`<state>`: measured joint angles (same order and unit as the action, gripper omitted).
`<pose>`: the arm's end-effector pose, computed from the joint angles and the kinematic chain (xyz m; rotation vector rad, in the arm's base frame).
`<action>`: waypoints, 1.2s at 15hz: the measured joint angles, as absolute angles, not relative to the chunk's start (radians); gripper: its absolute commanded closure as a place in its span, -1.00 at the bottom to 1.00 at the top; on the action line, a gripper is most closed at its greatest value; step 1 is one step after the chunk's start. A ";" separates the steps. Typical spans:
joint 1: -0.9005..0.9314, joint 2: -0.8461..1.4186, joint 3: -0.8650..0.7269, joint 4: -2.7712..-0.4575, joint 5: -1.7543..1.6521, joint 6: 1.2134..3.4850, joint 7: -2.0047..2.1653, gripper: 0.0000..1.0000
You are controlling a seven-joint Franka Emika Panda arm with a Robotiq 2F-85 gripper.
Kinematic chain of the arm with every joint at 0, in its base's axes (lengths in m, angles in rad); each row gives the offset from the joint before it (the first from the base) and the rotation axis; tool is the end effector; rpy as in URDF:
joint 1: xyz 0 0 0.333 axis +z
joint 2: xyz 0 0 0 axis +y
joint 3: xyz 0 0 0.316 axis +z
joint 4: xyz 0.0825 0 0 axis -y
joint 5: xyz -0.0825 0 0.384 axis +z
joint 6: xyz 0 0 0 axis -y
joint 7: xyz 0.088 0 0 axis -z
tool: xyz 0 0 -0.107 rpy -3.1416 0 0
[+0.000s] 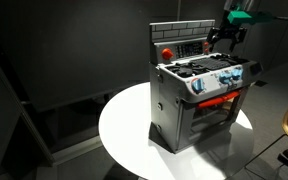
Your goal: Push the bottom orange button on the left side of the button display above the hob
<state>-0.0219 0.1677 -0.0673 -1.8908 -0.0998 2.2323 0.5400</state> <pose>0.6146 -0.0563 0.4340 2.9487 -0.8684 0.2939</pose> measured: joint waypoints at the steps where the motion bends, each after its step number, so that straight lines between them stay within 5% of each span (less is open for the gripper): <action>1: -0.022 0.158 -0.067 -1.891 -0.094 2.200 0.527 -1.00; 18: -0.022 -0.091 -0.061 -1.938 -0.076 1.665 0.268 -1.00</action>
<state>-0.0219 -0.0909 -0.0614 -1.9380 -0.0763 1.6647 0.2684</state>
